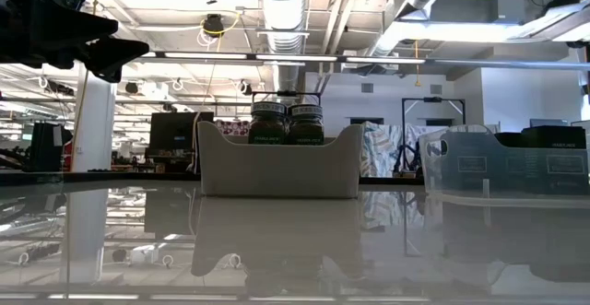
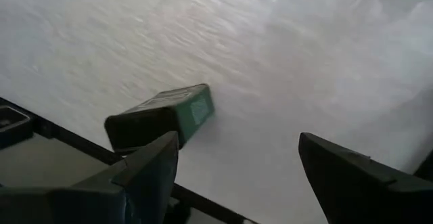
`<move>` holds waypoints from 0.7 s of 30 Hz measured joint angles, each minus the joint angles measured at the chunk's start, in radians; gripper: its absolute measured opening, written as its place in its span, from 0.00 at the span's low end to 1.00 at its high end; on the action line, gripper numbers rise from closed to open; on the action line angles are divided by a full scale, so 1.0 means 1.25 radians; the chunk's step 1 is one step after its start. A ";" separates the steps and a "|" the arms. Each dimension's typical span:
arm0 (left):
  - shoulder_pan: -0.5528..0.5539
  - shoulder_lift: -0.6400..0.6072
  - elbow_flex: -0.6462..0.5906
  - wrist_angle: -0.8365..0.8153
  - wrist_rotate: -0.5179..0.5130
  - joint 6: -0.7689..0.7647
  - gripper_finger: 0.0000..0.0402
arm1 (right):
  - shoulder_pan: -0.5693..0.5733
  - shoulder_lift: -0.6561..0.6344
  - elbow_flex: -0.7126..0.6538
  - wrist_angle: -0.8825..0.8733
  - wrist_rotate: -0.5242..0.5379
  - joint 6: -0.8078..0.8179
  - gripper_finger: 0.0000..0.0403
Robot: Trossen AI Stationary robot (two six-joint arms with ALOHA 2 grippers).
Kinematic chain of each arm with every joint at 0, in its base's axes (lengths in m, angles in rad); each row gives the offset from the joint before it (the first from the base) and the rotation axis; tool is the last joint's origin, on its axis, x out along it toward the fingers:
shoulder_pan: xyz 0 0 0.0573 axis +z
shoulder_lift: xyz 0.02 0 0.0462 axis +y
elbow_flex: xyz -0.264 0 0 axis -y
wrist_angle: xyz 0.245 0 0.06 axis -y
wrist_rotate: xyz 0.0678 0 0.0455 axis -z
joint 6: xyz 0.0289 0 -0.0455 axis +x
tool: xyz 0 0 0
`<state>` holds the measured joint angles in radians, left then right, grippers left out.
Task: Sort spices by type
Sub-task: Put the black spice can into the transparent bin
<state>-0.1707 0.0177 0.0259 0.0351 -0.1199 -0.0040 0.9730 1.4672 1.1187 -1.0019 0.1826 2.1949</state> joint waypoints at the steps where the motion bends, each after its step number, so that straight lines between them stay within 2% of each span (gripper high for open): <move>1: 0.000 0.000 0.000 0.000 0.000 0.000 0.61 | 0.000 0.004 0.001 0.009 0.000 0.016 0.82; 8: 0.000 0.000 0.000 0.000 0.000 0.000 0.61 | -0.008 0.065 0.053 0.009 0.001 0.099 0.82; 21: 0.000 0.000 0.000 0.000 0.000 0.000 0.61 | -0.059 0.178 0.131 0.034 0.001 0.092 0.82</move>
<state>-0.1706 0.0177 0.0257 0.0353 -0.1200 -0.0043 0.8993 1.6894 1.2822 -0.9588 0.1841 2.3096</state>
